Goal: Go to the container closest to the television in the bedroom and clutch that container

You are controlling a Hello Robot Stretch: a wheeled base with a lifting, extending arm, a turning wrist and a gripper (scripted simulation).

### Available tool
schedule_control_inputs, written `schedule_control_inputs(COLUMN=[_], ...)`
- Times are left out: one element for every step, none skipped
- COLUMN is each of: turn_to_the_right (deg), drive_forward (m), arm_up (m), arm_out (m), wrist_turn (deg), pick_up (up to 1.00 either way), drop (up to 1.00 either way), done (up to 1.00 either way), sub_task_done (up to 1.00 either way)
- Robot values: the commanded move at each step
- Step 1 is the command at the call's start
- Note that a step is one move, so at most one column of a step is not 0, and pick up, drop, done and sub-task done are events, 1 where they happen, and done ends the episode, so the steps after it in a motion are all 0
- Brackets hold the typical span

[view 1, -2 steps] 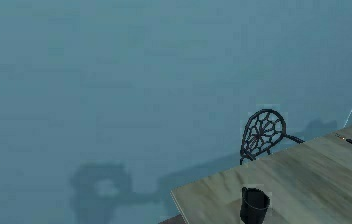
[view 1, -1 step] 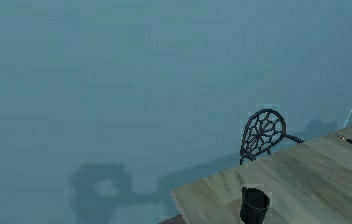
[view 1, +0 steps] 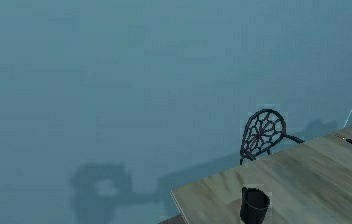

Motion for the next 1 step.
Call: schedule_control_inputs(turn_to_the_right=[0.0], drive_forward=[0.0], arm_up=[0.0], arm_out=[0.0], wrist_turn=[18.0], pick_up=[0.0], drop=[0.0], done=[0.0], sub_task_done=[0.0])
